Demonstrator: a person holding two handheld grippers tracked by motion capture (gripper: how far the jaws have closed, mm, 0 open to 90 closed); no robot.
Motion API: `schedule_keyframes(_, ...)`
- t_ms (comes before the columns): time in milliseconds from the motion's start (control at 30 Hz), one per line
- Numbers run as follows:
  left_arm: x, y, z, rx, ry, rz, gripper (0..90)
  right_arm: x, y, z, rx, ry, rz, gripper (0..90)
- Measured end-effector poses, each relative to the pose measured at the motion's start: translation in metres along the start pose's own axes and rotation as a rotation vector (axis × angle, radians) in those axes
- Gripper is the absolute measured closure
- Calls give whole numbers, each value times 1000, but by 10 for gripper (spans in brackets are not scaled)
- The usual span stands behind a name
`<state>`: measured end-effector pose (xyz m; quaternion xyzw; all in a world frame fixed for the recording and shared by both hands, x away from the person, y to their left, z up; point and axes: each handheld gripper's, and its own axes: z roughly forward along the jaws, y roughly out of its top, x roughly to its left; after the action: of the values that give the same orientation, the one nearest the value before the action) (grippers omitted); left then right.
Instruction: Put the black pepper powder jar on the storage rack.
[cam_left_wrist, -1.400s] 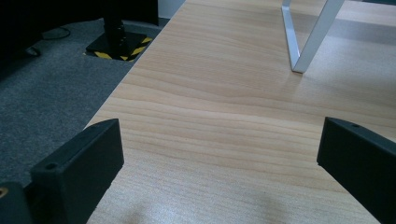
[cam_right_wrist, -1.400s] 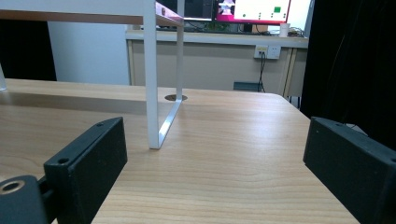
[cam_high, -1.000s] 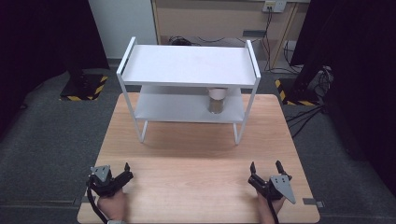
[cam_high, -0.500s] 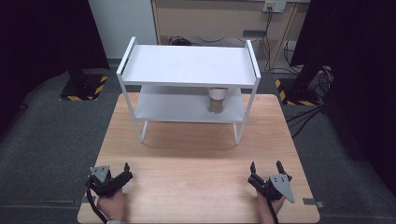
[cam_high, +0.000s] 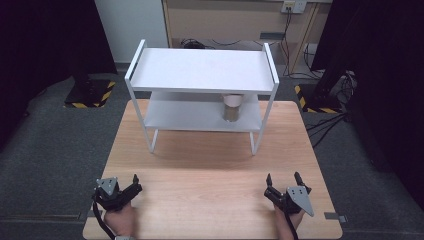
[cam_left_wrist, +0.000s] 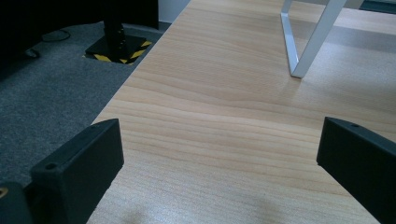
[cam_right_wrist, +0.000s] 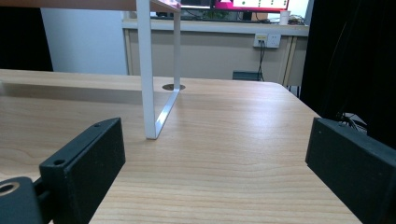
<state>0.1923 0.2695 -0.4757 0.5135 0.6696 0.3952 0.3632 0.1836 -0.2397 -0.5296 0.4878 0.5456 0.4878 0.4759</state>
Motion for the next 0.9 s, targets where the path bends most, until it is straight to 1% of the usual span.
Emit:
schedule_keyframes(200,-2,1,1,7,3,15,1,-1,-1,0,-5,-1,11,47)
schedule_keyframes(300,-2,1,2,6,3,11,1,-1,-1,0,-5,-2,12,47)
schedule_keyframes(400,-1,0,1,-2,0,12,1,-2,-1,1,-8,10,8,47)
schedule_keyframes(433,-1,-1,0,-7,2,2,1,-3,-2,0,-10,13,11,47)
schedule_keyframes(533,-1,0,1,-4,4,-3,1,-3,-1,0,-9,11,15,47)
schedule_keyframes(600,-1,1,1,-1,-1,10,1,-3,-2,0,-10,14,15,48)
schedule_keyframes(667,-1,0,1,-1,-2,13,1,-4,-2,0,-12,15,16,48)
schedule_keyframes(767,-1,0,1,-2,-1,6,1,-4,-2,0,-15,14,26,48)
schedule_keyframes(900,-1,0,1,-4,0,3,1,-5,-2,1,-13,22,19,49)
